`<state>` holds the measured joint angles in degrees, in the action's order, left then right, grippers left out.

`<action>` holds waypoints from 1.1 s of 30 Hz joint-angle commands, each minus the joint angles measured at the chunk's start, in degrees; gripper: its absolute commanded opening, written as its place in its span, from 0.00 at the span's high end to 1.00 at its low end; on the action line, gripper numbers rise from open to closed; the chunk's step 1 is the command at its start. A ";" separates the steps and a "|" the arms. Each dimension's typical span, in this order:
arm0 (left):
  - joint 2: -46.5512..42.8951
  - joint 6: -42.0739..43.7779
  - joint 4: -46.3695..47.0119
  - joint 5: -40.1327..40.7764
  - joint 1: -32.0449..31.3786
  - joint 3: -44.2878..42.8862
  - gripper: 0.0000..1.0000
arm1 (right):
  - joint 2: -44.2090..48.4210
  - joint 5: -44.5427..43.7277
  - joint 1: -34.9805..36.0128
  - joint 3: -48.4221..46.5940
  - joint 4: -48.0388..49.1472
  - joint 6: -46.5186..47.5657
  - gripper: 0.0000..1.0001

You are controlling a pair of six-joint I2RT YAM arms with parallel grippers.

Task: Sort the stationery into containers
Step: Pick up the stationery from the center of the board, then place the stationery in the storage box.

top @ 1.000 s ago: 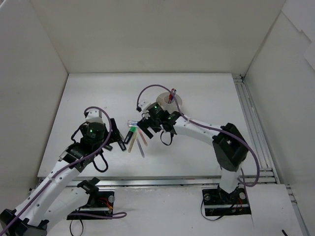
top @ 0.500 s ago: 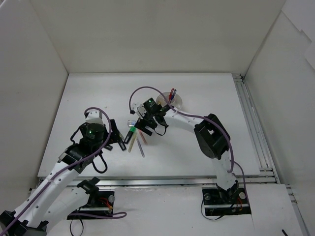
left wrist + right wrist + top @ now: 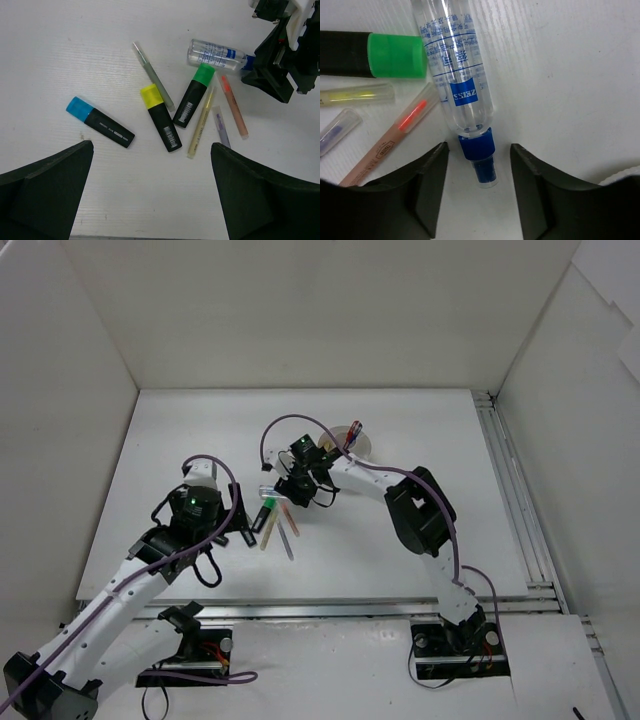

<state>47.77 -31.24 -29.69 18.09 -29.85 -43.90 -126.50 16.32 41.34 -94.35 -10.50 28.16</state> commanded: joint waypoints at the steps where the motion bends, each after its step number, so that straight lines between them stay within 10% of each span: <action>1: 0.57 1.45 2.27 1.07 0.31 -3.82 0.00 | 0.72 2.49 0.05 -1.54 -1.01 0.93 0.53; 13: 1.54 2.15 3.24 -0.85 0.31 -4.53 0.00 | 8.79 5.66 -0.56 2.32 -0.92 0.58 0.96; 33: 5.23 5.41 14.66 -16.24 -1.35 -0.93 0.00 | 33.68 -18.92 7.09 11.29 -25.87 -30.35 1.00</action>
<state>52.66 -26.30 -19.88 3.81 -30.44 -44.64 -95.79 5.56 49.30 -83.20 -29.06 4.38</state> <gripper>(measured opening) 0.996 0.235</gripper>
